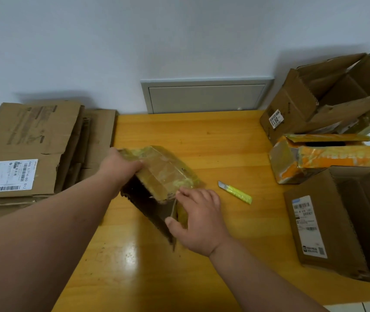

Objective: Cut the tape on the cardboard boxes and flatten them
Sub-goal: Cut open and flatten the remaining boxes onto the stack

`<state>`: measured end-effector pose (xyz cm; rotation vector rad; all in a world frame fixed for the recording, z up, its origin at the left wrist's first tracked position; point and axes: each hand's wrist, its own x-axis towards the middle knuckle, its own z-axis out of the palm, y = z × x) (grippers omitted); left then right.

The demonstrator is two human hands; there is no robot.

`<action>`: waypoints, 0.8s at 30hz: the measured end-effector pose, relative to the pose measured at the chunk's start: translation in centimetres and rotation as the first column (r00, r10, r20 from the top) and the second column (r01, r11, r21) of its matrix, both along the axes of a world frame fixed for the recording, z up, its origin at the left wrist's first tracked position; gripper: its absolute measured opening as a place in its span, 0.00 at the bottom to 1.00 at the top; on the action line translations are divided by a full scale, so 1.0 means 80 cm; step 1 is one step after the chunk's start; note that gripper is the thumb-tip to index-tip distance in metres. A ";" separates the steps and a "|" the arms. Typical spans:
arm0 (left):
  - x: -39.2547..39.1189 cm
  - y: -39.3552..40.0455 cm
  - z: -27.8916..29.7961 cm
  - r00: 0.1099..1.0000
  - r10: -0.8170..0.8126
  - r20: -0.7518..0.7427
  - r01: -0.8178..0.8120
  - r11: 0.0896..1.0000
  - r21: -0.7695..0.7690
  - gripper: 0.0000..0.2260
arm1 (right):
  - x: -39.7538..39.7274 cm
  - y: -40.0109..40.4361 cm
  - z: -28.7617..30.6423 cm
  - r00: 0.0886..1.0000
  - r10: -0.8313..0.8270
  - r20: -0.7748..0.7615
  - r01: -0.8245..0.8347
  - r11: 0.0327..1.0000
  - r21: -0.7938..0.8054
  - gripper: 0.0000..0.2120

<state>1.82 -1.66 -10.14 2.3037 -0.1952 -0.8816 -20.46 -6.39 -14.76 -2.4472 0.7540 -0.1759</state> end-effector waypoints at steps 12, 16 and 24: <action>0.023 0.020 -0.008 0.986 -0.160 0.045 0.160 0.987 -0.019 0.28 | 0.012 -0.036 -0.031 0.861 -0.416 -0.292 0.504 0.628 0.593 0.15; 0.032 0.027 -0.016 0.947 -0.247 0.205 0.210 0.960 0.186 0.36 | 0.039 -0.037 -0.031 0.875 -0.328 -0.356 0.469 0.392 0.791 0.33; 0.043 0.056 -0.033 0.907 -0.292 0.304 0.225 0.945 0.236 0.37 | 0.076 -0.021 -0.042 0.892 -0.323 -0.317 0.407 0.262 0.875 0.35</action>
